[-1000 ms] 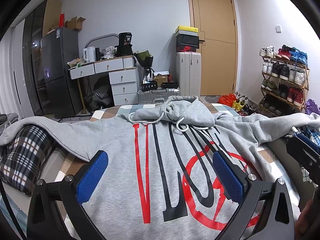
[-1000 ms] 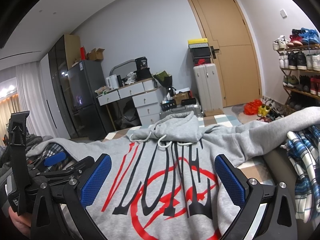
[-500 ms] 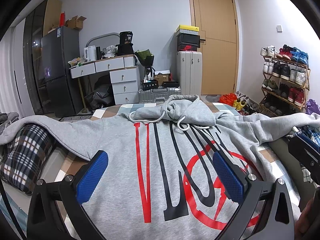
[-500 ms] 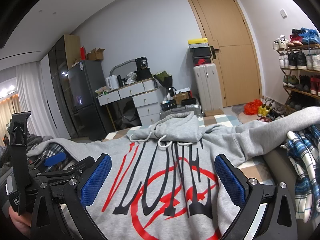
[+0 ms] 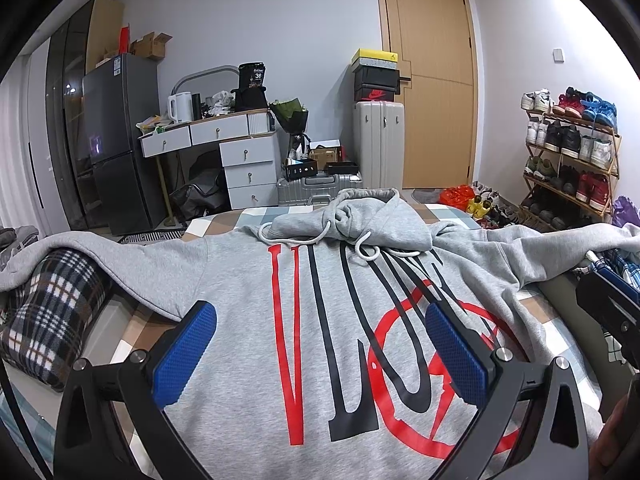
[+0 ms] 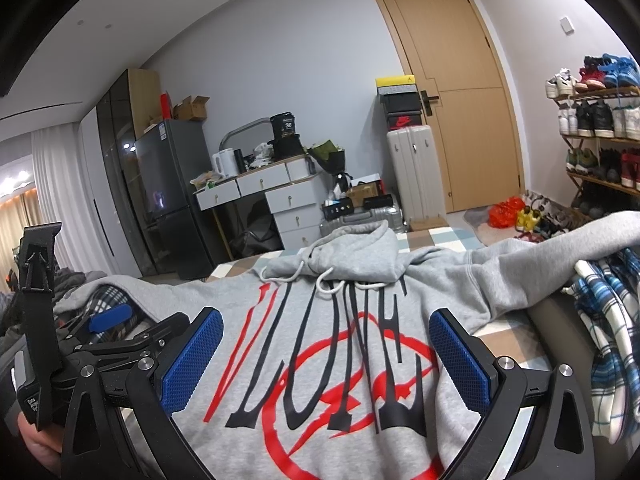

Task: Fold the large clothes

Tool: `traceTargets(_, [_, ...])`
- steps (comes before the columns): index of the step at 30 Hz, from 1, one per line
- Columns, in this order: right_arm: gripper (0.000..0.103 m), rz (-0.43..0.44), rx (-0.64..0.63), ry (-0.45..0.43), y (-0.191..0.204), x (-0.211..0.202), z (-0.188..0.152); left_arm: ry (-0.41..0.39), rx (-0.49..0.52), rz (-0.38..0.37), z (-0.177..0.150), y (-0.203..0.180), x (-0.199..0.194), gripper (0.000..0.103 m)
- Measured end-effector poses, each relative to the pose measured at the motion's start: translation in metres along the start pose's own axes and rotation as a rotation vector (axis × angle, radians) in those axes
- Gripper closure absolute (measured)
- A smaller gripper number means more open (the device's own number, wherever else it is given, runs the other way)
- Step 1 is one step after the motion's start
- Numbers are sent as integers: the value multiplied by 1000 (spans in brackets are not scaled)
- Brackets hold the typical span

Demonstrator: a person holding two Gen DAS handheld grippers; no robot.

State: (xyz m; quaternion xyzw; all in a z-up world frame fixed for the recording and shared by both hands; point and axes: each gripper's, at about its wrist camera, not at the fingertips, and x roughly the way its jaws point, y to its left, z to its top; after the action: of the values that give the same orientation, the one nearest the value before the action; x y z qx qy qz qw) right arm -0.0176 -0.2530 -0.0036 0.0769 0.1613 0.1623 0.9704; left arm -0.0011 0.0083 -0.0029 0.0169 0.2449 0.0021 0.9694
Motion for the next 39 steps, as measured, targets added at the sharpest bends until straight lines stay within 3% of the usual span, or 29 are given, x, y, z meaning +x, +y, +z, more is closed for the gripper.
traceTargets(11, [0, -26, 37, -1, -10, 2, 0, 16, 13, -18, -2, 0, 1, 1])
traceTargets(15, [0, -35, 131, -15, -35, -6, 10, 23, 20, -47, -2, 1, -1, 1])
traceTargets(20, [0, -114, 235, -2, -95, -31, 36, 32, 49, -77, -5, -5, -3, 1])
traceTargets(26, [0, -333, 277, 35, -187, -75, 74, 51, 92, -96, -5, -17, 1, 1])
traceTargets(31, [0, -499, 425, 58, -283, -104, 97, 81, 130, -104, -9, -29, 7, 1])
traceTargets(34, [0, -541, 550, 92, -342, -106, 100, 95, 161, -104, -13, -37, 9, 1])
traceTargets(39, [3, -530, 738, 174, -419, -83, 86, 112, 220, -88, -17, -48, 16, 1])
